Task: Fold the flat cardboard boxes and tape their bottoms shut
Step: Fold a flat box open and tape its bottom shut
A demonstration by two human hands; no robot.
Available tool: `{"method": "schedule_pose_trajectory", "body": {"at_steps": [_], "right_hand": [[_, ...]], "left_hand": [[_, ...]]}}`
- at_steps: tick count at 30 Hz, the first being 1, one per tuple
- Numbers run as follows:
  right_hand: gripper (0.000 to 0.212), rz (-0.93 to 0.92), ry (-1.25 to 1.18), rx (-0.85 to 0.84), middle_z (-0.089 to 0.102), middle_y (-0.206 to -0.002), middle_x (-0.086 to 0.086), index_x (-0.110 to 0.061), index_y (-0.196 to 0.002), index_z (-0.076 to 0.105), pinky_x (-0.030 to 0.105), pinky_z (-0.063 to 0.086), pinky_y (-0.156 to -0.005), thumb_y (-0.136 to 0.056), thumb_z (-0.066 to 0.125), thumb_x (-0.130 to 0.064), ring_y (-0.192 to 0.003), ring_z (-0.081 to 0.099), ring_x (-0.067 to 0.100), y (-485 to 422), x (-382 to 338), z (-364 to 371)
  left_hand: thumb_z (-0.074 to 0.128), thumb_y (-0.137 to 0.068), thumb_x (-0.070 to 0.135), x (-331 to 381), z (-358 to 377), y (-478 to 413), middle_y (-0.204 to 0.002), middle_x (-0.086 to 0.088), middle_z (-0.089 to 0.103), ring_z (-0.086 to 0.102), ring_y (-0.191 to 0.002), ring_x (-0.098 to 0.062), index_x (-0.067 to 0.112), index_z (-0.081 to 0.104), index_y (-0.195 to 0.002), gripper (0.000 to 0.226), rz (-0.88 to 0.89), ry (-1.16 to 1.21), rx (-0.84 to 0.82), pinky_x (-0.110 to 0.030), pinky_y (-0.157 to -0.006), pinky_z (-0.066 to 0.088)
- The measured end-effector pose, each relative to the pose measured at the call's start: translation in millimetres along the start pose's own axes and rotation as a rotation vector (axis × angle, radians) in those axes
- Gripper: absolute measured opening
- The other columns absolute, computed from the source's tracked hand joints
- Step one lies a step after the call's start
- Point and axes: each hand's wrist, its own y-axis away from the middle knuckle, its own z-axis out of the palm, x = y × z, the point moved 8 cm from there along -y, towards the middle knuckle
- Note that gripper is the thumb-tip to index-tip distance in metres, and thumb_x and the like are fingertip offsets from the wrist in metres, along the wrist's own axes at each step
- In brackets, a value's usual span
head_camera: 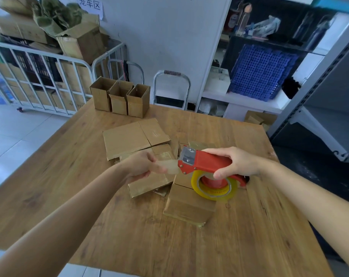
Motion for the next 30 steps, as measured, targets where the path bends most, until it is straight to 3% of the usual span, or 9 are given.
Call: {"method": "schedule_pose_trajectory", "body": {"at_steps": [4, 7, 10, 12, 14, 17, 20, 25, 30], "right_hand": [[0.091, 0.007, -0.037, 0.025, 0.061, -0.126, -0.015, -0.043, -0.141, 0.043, 0.029, 0.052, -0.093, -0.059, 0.078, -0.056, -0.108, 0.062, 0.003, -0.3, 1.8, -0.8], [0.092, 0.016, -0.012, 0.032, 0.058, -0.128, -0.017, -0.043, -0.142, 0.042, 0.032, 0.051, -0.097, -0.059, 0.078, -0.06, -0.11, 0.06, 0.003, -0.7, 1.5, -0.9], [0.089, 0.025, 0.02, 0.032, 0.058, -0.128, -0.018, -0.044, -0.141, 0.043, 0.034, 0.05, -0.099, -0.061, 0.077, -0.06, -0.111, 0.059, 0.004, -2.0, 0.9, -1.4], [0.085, 0.027, 0.033, 0.022, 0.059, -0.127, -0.017, -0.042, -0.142, 0.044, 0.033, 0.05, -0.098, -0.065, 0.078, -0.055, -0.111, 0.06, 0.005, -1.7, -2.1, -1.9], [0.079, 0.036, 0.052, 0.012, 0.059, -0.127, -0.017, -0.038, -0.143, 0.044, 0.029, 0.05, -0.097, -0.072, 0.079, -0.047, -0.11, 0.059, 0.004, -0.5, -6.1, -3.6], [0.076, 0.051, 0.132, -0.016, 0.06, -0.121, -0.02, -0.037, -0.141, 0.047, 0.022, 0.049, -0.09, -0.073, 0.078, -0.05, -0.106, 0.059, 0.003, 0.7, -13.5, -5.0], [0.081, 0.092, 0.232, -0.028, 0.055, -0.123, -0.02, -0.036, -0.144, 0.043, 0.02, 0.045, -0.086, -0.072, 0.076, -0.056, -0.106, 0.056, 0.005, 3.4, -8.7, -4.3], [0.085, 0.121, 0.406, -0.038, 0.049, -0.132, -0.016, -0.037, -0.147, 0.035, 0.029, 0.048, -0.094, -0.075, 0.073, -0.058, -0.111, 0.051, 0.01, 11.0, -13.5, -0.6], [0.082, 0.153, 0.475, -0.058, 0.049, -0.122, -0.017, -0.035, -0.146, 0.037, 0.022, 0.046, -0.082, -0.076, 0.071, -0.06, -0.106, 0.051, 0.01, 6.6, -19.8, -0.5]], "left_hand": [[0.088, -0.061, 0.009, -21.0, 17.6, -5.7, -0.075, -0.004, 0.054, 0.047, -0.07, -0.017, 0.007, 0.057, -0.081, 0.037, -0.024, -0.098, 0.153, -0.028, -0.063, 0.038], [0.087, -0.064, 0.006, -32.3, 34.0, -7.6, -0.068, 0.0, 0.055, 0.053, -0.058, -0.011, 0.012, 0.049, -0.078, 0.041, -0.038, -0.117, 0.22, -0.024, -0.053, 0.045], [0.088, -0.063, 0.005, -34.2, 42.4, -10.0, -0.074, -0.003, 0.055, 0.058, -0.067, -0.019, 0.012, 0.046, -0.079, 0.045, -0.022, -0.166, 0.259, -0.037, -0.069, 0.057], [0.087, -0.064, 0.006, -30.7, 40.9, -12.0, -0.08, -0.001, 0.056, 0.057, -0.066, -0.015, 0.01, 0.049, -0.09, 0.046, -0.021, -0.204, 0.267, -0.024, -0.054, 0.053], [0.087, -0.063, 0.006, -28.2, 40.6, -15.9, -0.084, -0.003, 0.057, 0.061, -0.068, -0.016, 0.007, 0.051, -0.097, 0.05, -0.015, -0.236, 0.241, -0.022, -0.053, 0.053], [0.089, -0.06, 0.006, -25.7, 40.4, -18.4, -0.092, -0.009, 0.061, 0.068, -0.082, -0.028, 0.009, 0.05, -0.092, 0.051, -0.006, -0.293, 0.229, -0.041, -0.072, 0.059], [0.087, -0.062, 0.006, -20.6, 44.0, -20.3, -0.088, -0.006, 0.061, 0.067, -0.084, -0.027, 0.008, 0.052, -0.09, 0.045, -0.005, -0.371, 0.205, -0.038, -0.071, 0.059], [0.086, -0.059, 0.005, -22.4, 46.1, -29.1, -0.088, -0.017, 0.071, 0.071, -0.082, -0.029, -0.003, 0.064, -0.093, 0.042, -0.031, -0.379, 0.118, -0.046, -0.074, 0.06], [0.077, -0.072, -0.001, -35.4, 45.9, -28.5, -0.075, -0.009, 0.06, 0.05, -0.068, -0.015, 0.001, 0.065, -0.077, 0.013, -0.188, -0.094, -0.134, -0.022, -0.054, 0.038]]}}
